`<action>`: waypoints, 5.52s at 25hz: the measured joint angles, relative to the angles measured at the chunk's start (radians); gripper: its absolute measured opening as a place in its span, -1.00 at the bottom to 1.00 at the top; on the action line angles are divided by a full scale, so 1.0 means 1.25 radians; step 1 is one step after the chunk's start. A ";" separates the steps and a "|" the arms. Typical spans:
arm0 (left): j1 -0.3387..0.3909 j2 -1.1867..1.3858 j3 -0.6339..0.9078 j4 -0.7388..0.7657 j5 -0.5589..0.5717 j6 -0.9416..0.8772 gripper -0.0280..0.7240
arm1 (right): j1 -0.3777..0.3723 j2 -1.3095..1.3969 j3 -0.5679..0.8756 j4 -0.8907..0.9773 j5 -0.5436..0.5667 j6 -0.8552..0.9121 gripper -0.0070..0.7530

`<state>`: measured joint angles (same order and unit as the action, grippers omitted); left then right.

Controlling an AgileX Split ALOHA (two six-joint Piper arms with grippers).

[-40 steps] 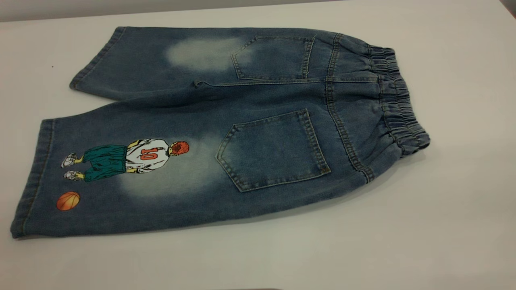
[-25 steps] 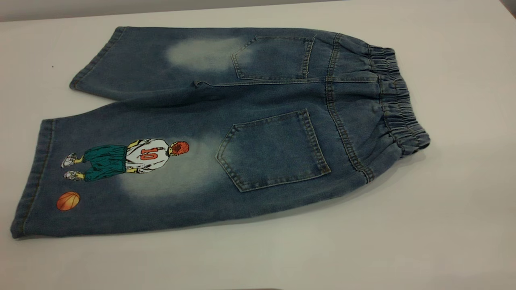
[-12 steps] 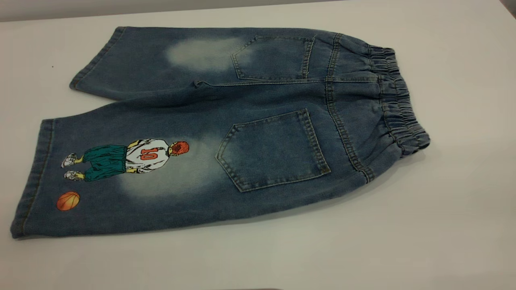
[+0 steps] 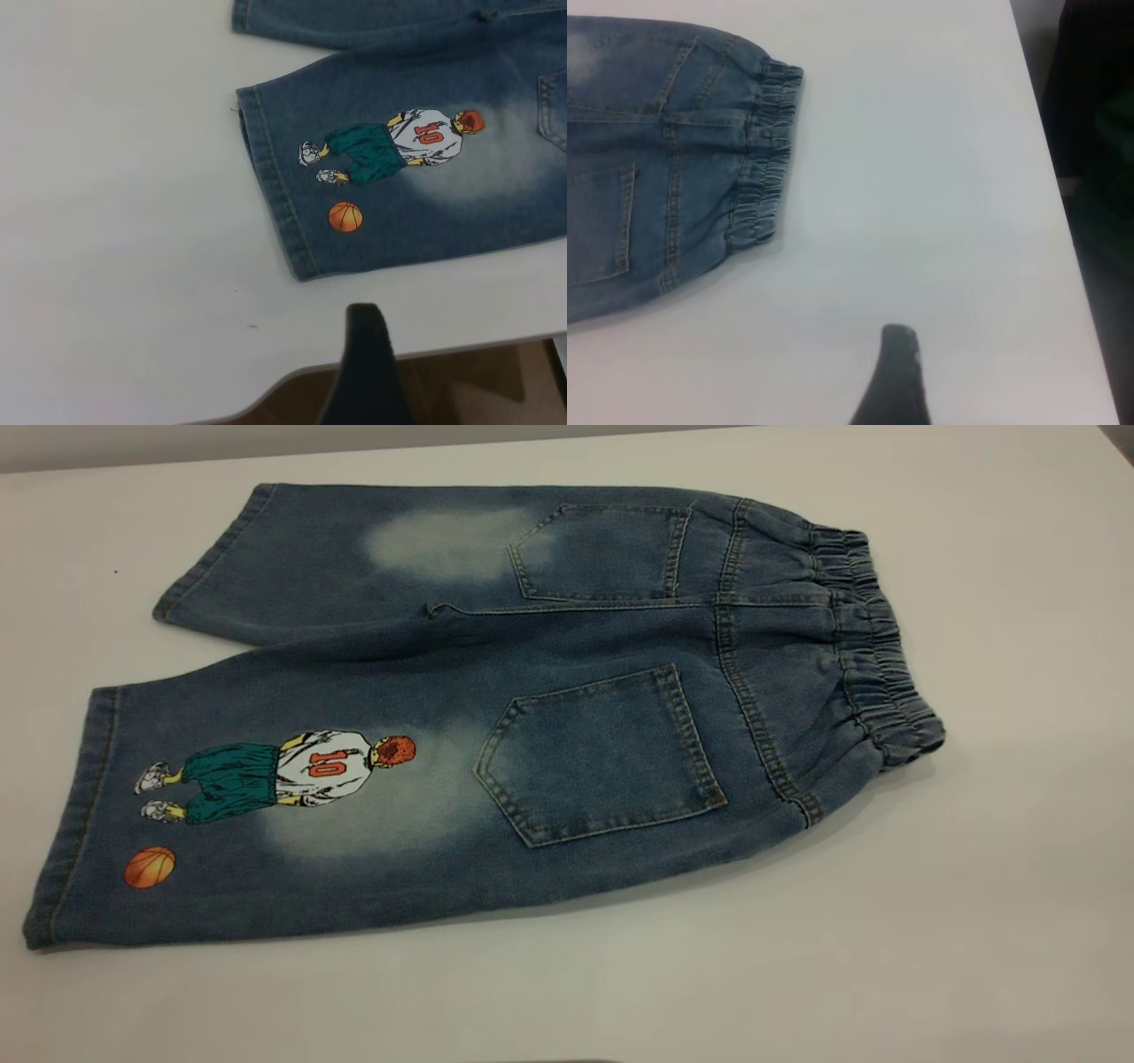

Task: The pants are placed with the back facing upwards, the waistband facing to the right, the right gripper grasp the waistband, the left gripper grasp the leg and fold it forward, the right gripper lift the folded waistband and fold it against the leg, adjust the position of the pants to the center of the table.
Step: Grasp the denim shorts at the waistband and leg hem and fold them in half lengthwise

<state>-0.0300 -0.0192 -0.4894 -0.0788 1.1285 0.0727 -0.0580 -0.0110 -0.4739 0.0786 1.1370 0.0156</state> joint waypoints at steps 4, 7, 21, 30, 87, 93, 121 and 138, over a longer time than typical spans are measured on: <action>0.000 0.000 0.000 0.000 0.000 0.000 0.41 | 0.000 0.000 0.000 0.000 0.000 0.000 0.45; 0.000 0.000 0.000 0.000 0.000 0.000 0.41 | 0.000 0.000 0.000 0.003 0.000 0.000 0.45; 0.000 0.081 -0.018 0.002 -0.026 -0.035 0.41 | 0.000 0.039 -0.052 0.026 -0.068 0.032 0.45; 0.000 0.456 -0.046 -0.025 -0.272 -0.075 0.41 | 0.000 0.412 -0.075 0.224 -0.250 -0.007 0.45; 0.000 0.886 -0.046 -0.145 -0.559 0.002 0.41 | 0.000 1.747 -0.169 1.397 -0.325 -1.172 -0.83; 0.000 1.022 -0.046 -0.127 -0.449 -0.005 0.41 | 0.000 1.747 -0.169 1.396 -0.321 -1.175 -0.88; 0.000 1.443 -0.054 -0.113 -0.718 -0.003 0.41 | 0.000 1.747 -0.169 1.390 -0.298 -1.193 -0.87; 0.000 1.512 -0.054 -0.035 -0.675 -0.005 0.32 | 0.000 1.747 -0.169 1.390 -0.298 -1.193 -0.87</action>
<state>-0.0300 1.8704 -0.5572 -0.1226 0.2848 0.0661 -0.0580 2.1730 -0.6856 1.8163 0.7640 -1.4756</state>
